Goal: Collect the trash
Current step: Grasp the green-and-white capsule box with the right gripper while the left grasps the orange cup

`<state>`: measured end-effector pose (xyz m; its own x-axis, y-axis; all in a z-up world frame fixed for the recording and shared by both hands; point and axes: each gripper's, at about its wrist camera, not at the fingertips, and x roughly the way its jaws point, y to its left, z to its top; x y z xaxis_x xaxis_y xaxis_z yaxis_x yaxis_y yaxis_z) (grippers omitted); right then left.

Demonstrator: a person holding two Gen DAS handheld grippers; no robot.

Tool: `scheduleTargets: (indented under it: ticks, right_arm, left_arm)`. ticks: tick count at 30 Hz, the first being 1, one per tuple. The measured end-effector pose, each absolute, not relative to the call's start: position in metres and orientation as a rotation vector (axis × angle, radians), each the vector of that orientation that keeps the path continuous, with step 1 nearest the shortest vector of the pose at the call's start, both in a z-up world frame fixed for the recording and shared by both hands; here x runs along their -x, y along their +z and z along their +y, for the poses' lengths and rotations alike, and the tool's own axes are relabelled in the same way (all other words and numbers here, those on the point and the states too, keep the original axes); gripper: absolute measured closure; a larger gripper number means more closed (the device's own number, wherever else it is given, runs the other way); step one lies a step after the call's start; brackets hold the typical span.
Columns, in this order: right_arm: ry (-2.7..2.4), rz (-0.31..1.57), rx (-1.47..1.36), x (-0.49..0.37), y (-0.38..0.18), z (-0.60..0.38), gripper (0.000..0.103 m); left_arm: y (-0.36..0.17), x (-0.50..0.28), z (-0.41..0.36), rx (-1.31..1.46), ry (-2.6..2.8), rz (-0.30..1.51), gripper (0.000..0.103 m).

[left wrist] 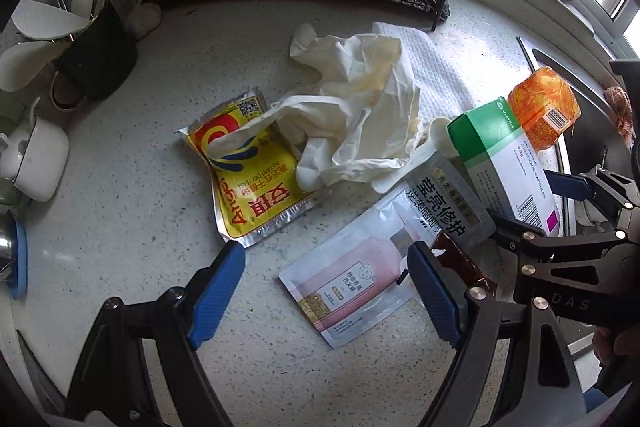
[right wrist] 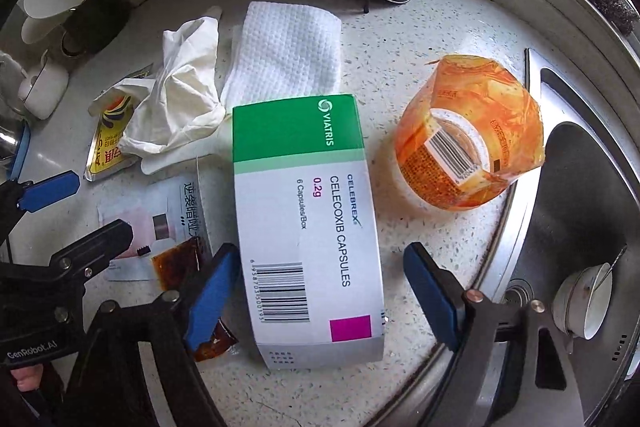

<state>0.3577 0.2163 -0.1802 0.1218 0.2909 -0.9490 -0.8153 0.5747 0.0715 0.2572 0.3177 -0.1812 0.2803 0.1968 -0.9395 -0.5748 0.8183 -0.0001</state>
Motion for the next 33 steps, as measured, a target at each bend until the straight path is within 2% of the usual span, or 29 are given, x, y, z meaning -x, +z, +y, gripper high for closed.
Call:
scheduleTargets:
  ticks: [2, 4, 14, 23, 33]
  right_arm:
    - [0.869, 1.173, 0.549, -0.355, -0.179, 0.219, 0.03]
    - [0.868, 1.155, 0.561, -0.35, -0.175, 0.221, 0.045]
    - [0.83, 1.135, 0.412, -0.328, -0.132, 0.176, 0.046]
    - [0.688, 1.104, 0.277, -0.341, -0.102, 0.132, 0.046]
    - [0.503, 1.116, 0.179, -0.388, -0.118, 0.084, 0.046]
  left_arm:
    - [-0.18, -0.254, 0.32, 0.372, 0.534, 1.179, 0.021]
    - [-0.178, -0.25, 0.321, 0.378, 0.528, 1.177, 0.021]
    - [-0.148, -0.264, 0.303, 0.296, 0.387, 1.136, 0.021]
    - [-0.13, -0.317, 0.276, 0.243, 0.199, 1.102, 0.021]
    - [-0.145, -0.39, 0.244, 0.162, 0.037, 1.14, 0.021]
